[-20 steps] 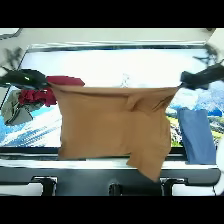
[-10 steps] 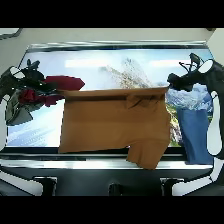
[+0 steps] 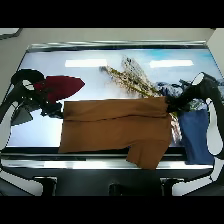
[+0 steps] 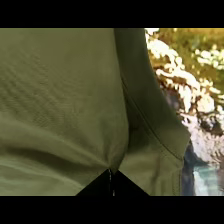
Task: Fold the shirts.
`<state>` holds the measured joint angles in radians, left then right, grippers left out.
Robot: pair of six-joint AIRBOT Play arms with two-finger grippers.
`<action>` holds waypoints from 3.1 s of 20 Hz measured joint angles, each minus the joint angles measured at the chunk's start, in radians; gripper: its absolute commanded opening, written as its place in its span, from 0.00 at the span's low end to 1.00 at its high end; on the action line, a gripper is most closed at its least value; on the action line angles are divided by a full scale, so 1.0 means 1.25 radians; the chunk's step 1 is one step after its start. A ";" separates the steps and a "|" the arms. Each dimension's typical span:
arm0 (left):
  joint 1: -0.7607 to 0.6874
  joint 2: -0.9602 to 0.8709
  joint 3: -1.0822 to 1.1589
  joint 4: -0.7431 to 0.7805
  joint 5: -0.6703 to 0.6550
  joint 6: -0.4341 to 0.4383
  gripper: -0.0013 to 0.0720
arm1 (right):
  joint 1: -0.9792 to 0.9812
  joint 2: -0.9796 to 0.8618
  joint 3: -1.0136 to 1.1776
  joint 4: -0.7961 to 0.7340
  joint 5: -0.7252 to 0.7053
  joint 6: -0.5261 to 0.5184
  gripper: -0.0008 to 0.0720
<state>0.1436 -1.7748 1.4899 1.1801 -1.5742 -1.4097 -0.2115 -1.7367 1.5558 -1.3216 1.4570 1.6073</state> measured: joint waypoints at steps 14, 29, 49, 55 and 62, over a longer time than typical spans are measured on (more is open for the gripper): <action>0.105 0.172 -0.228 -0.001 -0.012 0.015 0.65 | -0.131 0.147 -0.126 -0.001 0.120 -0.005 0.54; 0.147 0.344 -0.687 -0.088 0.197 0.087 0.05 | -0.157 0.343 -0.450 0.016 0.056 -0.069 0.62; 0.150 0.412 -0.619 -0.066 0.249 0.107 0.04 | -0.157 0.487 -0.694 0.164 -0.181 -0.155 0.06; 0.130 0.432 -0.381 -0.100 0.237 0.053 0.04 | -0.103 0.428 -0.433 0.206 -0.225 -0.124 0.06; 0.103 0.211 -0.121 -0.111 0.246 0.002 0.04 | -0.019 0.181 -0.182 0.213 -0.335 -0.060 0.06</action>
<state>0.2726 -1.5116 1.3392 1.0412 -1.2671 -1.4078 -0.2356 -1.5101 1.3289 -1.0557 1.0382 1.5330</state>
